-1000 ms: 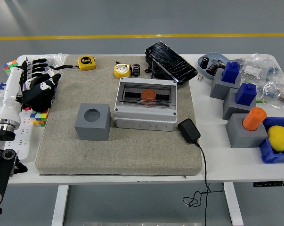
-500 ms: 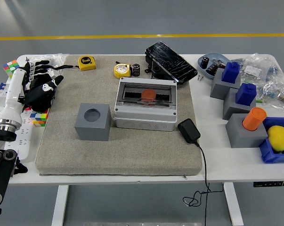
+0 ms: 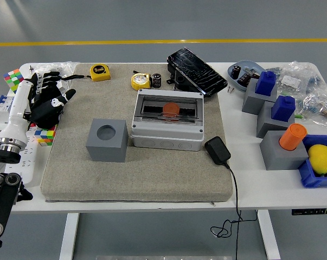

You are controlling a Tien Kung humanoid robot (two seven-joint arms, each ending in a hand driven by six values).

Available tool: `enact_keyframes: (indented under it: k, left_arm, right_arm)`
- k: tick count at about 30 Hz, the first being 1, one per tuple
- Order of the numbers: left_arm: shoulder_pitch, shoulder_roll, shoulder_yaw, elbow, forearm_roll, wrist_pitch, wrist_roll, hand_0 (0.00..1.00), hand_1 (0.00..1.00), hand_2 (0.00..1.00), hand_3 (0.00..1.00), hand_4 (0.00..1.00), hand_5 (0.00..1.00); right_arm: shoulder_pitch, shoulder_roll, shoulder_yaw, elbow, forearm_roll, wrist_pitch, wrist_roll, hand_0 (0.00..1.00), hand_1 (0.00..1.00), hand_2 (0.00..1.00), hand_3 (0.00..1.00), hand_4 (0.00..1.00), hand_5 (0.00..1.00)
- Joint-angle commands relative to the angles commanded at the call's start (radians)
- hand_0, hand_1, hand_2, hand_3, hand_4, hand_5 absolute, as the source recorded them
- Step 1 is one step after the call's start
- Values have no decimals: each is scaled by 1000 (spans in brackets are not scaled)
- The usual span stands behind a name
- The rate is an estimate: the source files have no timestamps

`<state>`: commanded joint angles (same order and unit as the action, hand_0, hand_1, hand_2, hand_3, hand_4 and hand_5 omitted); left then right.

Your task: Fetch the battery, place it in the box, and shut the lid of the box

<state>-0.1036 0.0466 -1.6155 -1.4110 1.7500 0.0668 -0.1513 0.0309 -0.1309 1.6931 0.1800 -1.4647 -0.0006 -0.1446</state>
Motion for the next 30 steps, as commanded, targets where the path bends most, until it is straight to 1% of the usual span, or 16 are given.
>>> enact_keyframes:
  k: [7, 22, 24, 27, 30]
  left_arm:
    - [4, 5, 0, -1, 0, -2, 2, 639, 708, 716, 715, 998, 498]
    - [20, -2, -13, -5, 3, -4, 4, 638, 708, 718, 715, 998, 471]
    - [19, -3, -14, -5, 1, -3, -1, 638, 708, 718, 715, 998, 471]
    - [18, -3, -11, -8, -8, 1, -21, 626, 707, 718, 712, 998, 459]
    - [17, -3, -9, -8, -8, 1, -22, 626, 707, 718, 712, 998, 459]
  right_arm:
    - [5, -1, -11, 0, 15, 0, 5, 633, 643, 670, 572, 991, 498]
    - [-11, 6, 6, 0, 1, 0, 4, 633, 643, 670, 571, 992, 498]
    - [-10, 6, 6, 0, 1, 0, 3, 633, 643, 670, 571, 992, 498]
    - [-9, 6, 8, 0, 1, 0, 3, 635, 643, 670, 571, 991, 498]
    - [-9, 5, 7, 0, 3, -1, 4, 635, 643, 670, 571, 991, 498]
